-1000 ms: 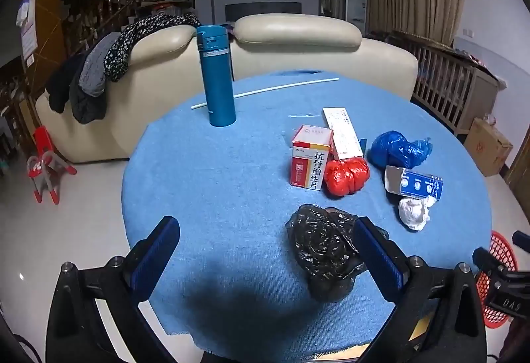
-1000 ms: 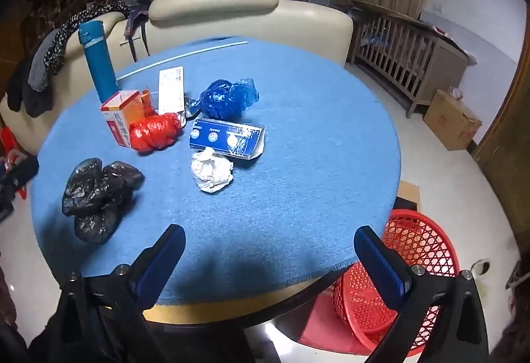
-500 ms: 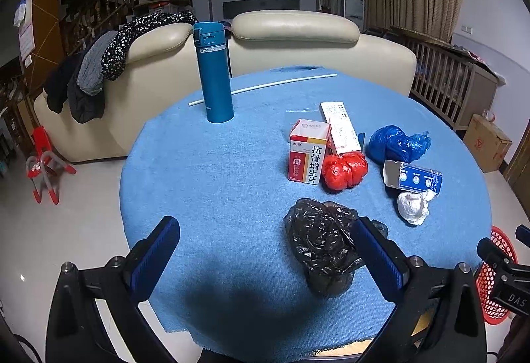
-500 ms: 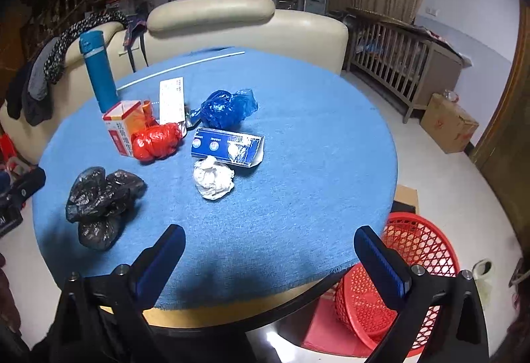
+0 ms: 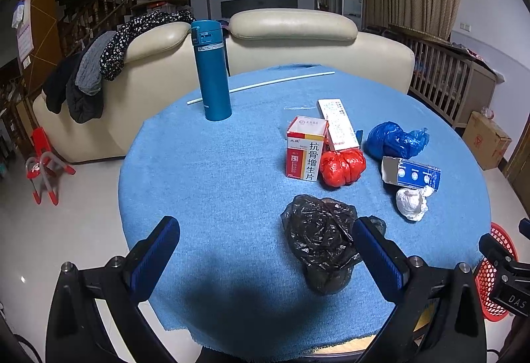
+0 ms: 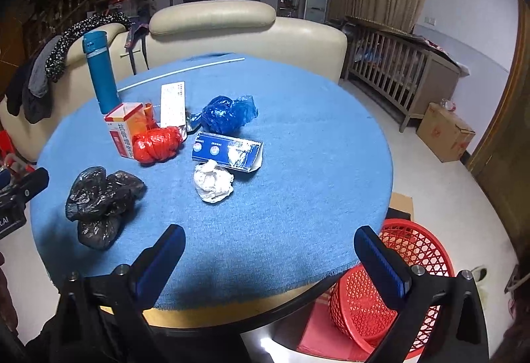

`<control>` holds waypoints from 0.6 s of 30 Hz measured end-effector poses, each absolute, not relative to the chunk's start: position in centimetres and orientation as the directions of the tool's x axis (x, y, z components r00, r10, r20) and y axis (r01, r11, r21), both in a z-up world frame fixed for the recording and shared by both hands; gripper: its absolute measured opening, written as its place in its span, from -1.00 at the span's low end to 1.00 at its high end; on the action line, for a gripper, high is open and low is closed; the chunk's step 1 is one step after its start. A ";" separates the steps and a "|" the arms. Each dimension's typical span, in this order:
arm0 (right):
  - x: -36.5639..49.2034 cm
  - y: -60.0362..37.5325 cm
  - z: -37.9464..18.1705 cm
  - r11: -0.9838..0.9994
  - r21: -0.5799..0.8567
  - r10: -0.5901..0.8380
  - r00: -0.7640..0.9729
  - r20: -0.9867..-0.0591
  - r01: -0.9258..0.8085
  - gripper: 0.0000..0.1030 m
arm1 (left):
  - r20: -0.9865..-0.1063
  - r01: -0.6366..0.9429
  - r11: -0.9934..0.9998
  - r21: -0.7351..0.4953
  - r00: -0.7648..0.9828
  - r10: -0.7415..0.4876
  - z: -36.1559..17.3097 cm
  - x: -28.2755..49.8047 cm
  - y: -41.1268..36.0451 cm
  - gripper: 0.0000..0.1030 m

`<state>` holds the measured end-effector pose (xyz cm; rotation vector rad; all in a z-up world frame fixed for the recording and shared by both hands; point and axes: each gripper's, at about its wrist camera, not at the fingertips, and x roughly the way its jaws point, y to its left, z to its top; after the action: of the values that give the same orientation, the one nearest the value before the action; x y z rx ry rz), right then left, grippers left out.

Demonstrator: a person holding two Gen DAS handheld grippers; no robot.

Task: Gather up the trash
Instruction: 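Move the left tool toward the black plastic bag while the right tool approaches the crumpled foil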

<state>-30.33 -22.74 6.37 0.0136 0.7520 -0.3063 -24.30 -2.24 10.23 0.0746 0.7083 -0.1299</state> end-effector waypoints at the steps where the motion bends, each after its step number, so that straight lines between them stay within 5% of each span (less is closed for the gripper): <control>1: -30.3 -22.7 6.4 0.955 -0.100 -0.271 0.684 -0.677 0.279 0.99 | -0.653 0.144 0.989 0.025 0.752 -0.093 10.2 -24.3 -2.2 1.00; 18: -30.0 -23.2 5.8 0.963 -0.090 -0.246 0.693 -0.678 0.254 0.99 | -0.648 0.139 0.990 0.003 0.755 -0.104 9.9 -24.5 -2.0 1.00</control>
<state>-29.96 -23.16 5.84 0.0114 0.7551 -0.2797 -24.49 -2.03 9.94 0.0520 0.7031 -0.1327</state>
